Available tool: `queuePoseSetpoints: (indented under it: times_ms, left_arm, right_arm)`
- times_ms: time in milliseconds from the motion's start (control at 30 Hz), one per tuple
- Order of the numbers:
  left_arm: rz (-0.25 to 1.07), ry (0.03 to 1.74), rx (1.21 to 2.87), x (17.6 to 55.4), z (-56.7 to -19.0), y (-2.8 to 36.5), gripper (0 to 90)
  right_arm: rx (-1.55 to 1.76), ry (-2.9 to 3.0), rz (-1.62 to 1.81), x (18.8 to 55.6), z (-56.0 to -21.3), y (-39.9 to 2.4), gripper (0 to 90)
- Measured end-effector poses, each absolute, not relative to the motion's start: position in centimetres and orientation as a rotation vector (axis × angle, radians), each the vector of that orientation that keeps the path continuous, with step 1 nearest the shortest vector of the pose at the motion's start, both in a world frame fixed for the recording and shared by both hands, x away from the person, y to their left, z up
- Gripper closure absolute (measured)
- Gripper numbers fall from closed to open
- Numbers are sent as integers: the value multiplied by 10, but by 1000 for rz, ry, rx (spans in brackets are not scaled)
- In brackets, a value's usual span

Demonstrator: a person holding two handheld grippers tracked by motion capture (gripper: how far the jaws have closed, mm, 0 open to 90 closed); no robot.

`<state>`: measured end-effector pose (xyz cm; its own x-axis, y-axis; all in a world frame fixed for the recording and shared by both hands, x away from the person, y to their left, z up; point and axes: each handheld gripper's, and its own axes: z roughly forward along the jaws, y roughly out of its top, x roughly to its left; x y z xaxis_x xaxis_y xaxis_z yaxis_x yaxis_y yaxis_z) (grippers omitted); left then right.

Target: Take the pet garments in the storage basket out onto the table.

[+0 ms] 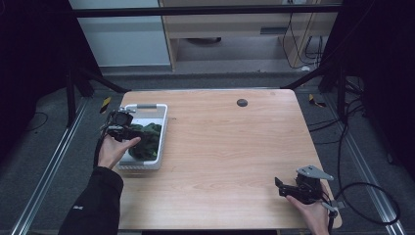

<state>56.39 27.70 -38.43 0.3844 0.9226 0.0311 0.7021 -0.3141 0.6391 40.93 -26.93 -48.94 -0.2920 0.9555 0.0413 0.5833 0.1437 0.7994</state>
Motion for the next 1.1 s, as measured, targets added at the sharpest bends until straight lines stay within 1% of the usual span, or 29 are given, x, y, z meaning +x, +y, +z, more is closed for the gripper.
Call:
queuePoseSetpoints:
  times_ms: [433,733,900,1100]
  left_arm:
    - [504,1392,2194,571,-396,271,140]
    - [478,1407,2253,579,-408,268,202]
    - [466,1437,2288,583,-415,269,259]
    - [451,1446,2295,583,-415,271,384]
  right_arm:
    - [1468,1949,1005,410,-490,-269,90]
    - [1469,1955,1007,410,-490,-269,90]
    - [1467,1957,1004,410,-490,-269,90]
    - [1469,1961,1002,411,-491,-269,90]
